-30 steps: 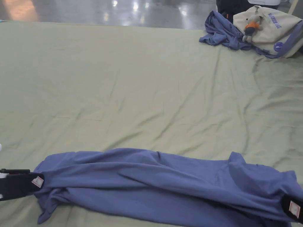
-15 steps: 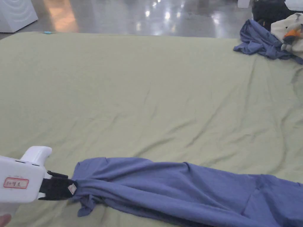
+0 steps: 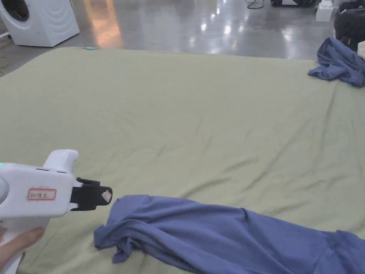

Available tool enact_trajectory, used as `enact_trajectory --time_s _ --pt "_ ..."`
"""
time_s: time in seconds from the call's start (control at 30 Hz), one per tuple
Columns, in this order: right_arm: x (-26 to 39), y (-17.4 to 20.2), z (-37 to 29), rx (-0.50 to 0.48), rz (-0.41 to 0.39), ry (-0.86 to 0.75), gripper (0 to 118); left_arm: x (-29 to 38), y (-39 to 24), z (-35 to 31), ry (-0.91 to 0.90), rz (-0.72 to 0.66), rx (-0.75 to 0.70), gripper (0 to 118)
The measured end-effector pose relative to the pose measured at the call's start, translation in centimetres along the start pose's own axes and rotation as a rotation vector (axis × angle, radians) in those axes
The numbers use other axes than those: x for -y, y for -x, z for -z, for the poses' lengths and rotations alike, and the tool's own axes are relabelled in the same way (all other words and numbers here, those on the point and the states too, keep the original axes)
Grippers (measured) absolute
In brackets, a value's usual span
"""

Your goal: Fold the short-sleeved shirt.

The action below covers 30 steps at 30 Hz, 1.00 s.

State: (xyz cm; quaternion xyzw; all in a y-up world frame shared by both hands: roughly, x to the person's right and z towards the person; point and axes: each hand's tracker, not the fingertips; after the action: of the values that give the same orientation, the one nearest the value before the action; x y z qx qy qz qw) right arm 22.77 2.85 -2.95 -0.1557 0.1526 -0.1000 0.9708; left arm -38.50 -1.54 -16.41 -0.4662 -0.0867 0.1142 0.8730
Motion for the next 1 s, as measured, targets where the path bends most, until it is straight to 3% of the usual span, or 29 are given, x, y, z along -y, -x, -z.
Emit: enact_trajectory --time_s 0.1,0.23,0.33,0.37,0.4,0.43,0.5,0.7,0.73,0.83,1.0 --pt "-0.5 1.3 0.2 -0.029 -0.042 -0.010 2 -1.8 1.0 3.1 0.091 -0.007 0.023 0" --pt "-0.6 2.1 0.6 -0.067 -0.030 -0.004 2 -2.6 3.4 5.3 0.165 -0.125 0.128 0" --pt "-0.6 2.3 1.2 -0.069 -0.032 0.015 2 -1.9 4.0 5.9 0.177 -0.126 0.116 4" --pt "-0.5 2.4 1.4 -0.071 -0.034 0.023 2 -1.5 4.2 6.0 0.177 -0.130 0.126 28" --pt "-0.5 2.4 1.6 -0.070 -0.037 0.028 2 -1.2 4.7 6.0 0.177 -0.175 0.164 70" --pt "-0.5 2.5 1.8 -0.071 -0.038 0.035 2 -0.9 5.3 5.9 0.167 -0.208 0.193 103" --pt "-0.4 2.5 2.2 -0.077 -0.036 0.045 2 -0.6 6.3 5.8 0.141 -0.246 0.303 104" --pt "-0.4 3.0 2.4 -0.090 -0.041 0.059 2 0.5 6.3 5.9 0.086 -0.177 0.261 105" --pt "-0.5 3.2 2.4 -0.090 -0.041 0.060 2 0.7 6.3 5.3 0.046 -0.171 0.199 104" --pt "-0.5 3.7 2.3 -0.098 -0.040 0.058 2 0.8 8.5 4.8 0.042 -0.235 0.208 104" --pt "-0.4 4.3 2.9 -0.113 -0.048 0.075 2 1.6 8.9 5.9 0.061 -0.265 0.405 104"
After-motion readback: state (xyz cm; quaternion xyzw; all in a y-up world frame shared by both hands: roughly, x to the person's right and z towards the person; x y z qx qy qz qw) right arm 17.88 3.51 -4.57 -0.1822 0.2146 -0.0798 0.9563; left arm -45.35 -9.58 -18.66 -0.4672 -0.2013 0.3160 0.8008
